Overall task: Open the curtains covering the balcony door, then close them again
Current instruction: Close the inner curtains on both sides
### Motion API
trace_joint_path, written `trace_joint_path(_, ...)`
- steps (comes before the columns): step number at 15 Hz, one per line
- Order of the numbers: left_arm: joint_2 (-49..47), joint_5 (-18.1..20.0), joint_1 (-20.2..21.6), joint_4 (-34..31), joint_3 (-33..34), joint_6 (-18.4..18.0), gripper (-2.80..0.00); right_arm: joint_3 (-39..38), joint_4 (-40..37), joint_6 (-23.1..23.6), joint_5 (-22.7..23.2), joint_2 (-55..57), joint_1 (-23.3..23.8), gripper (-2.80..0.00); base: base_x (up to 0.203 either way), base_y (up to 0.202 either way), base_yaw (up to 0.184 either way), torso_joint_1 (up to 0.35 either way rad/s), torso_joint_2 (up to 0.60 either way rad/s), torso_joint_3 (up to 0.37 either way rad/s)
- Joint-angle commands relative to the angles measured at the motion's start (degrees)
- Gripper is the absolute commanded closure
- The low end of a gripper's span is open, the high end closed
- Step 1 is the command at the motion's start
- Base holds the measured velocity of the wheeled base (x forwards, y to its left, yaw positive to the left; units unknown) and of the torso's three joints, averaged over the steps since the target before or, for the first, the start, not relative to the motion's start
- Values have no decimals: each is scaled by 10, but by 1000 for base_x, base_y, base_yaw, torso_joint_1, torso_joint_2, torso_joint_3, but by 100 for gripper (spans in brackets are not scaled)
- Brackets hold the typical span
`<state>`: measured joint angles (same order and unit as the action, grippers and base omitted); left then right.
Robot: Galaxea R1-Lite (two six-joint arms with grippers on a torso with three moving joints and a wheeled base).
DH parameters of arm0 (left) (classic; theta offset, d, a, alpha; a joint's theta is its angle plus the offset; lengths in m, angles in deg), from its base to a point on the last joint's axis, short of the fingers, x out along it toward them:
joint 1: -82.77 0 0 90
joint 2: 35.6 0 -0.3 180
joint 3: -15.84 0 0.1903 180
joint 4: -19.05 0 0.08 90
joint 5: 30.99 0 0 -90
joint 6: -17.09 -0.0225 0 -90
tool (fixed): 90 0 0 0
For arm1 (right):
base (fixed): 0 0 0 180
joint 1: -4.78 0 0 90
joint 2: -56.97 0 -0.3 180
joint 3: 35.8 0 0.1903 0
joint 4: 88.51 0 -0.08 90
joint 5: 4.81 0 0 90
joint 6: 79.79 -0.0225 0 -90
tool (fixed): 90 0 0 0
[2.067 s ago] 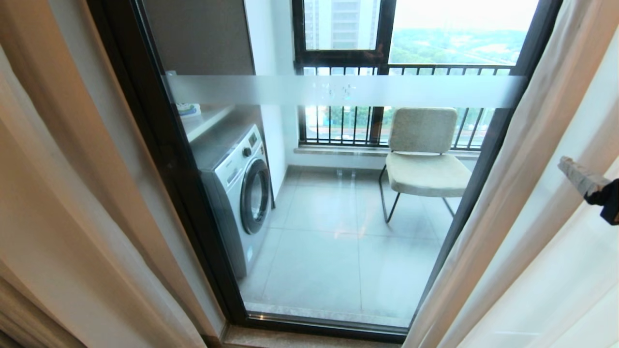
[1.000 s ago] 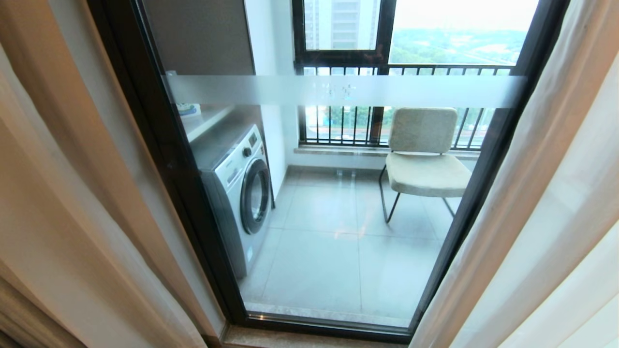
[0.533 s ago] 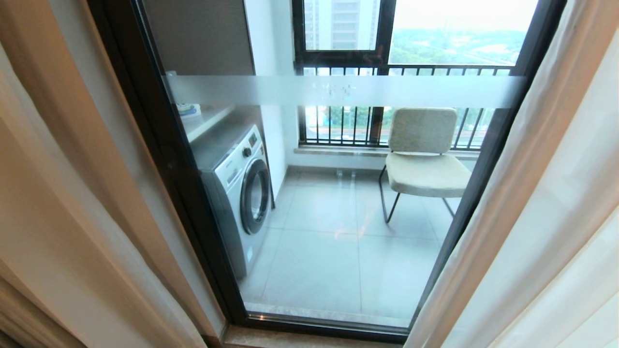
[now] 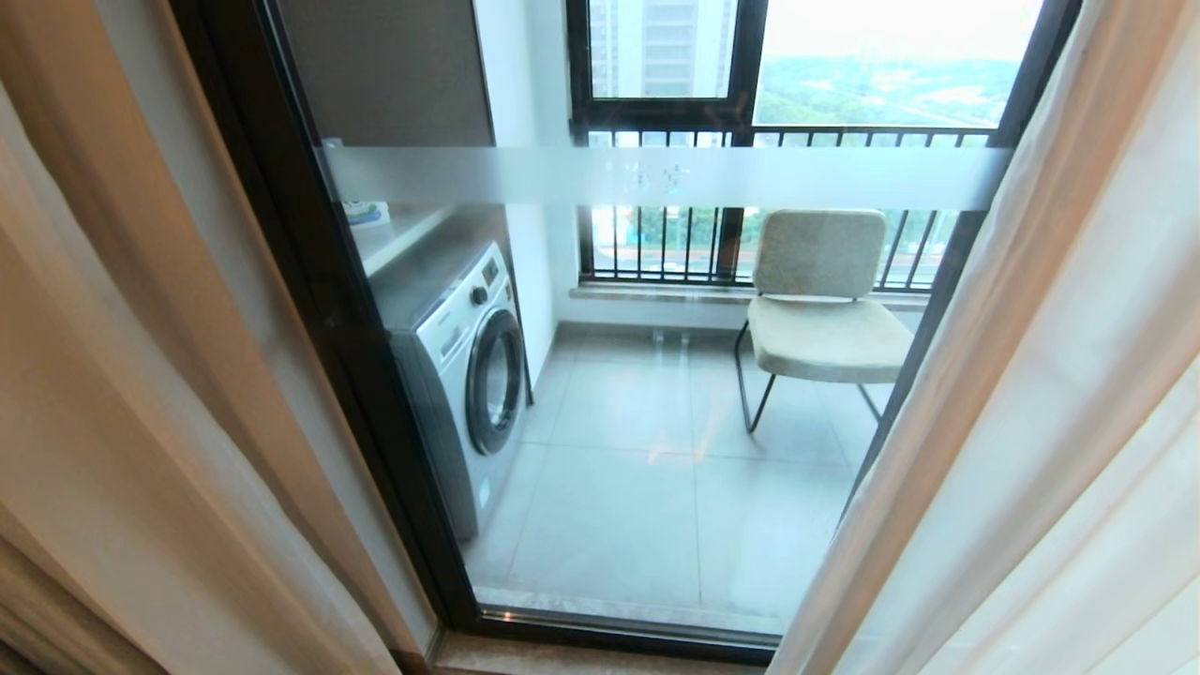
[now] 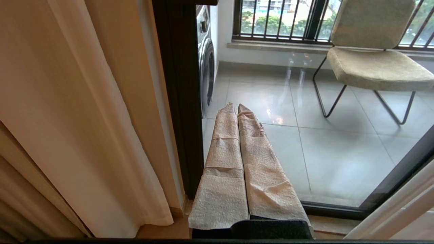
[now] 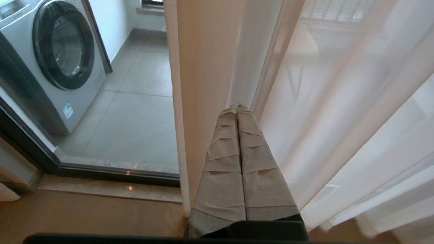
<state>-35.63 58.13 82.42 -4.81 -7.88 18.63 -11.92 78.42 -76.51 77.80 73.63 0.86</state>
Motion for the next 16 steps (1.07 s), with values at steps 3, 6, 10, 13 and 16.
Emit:
trace_joint_path(3,0,0,0,0,0,0,0,-5,-30,-14,6,-40,38,0,0,0,0,0,0,0)
trace_joint_path(6,0,0,0,0,0,0,0,-5,-81,-13,47,-117,41,0,0,0,0,0,0,0)
trace_joint_path(10,0,0,0,0,0,0,0,-5,-100,-26,71,-167,39,0,0,0,0,0,0,0)
trace_joint_path(13,0,0,0,0,0,0,0,-5,-99,-34,70,-167,39,0,0,0,0,0,0,0)
trace_joint_path(16,0,0,0,0,0,0,0,-5,-100,-34,70,-167,39,0,0,0,0,0,0,0)
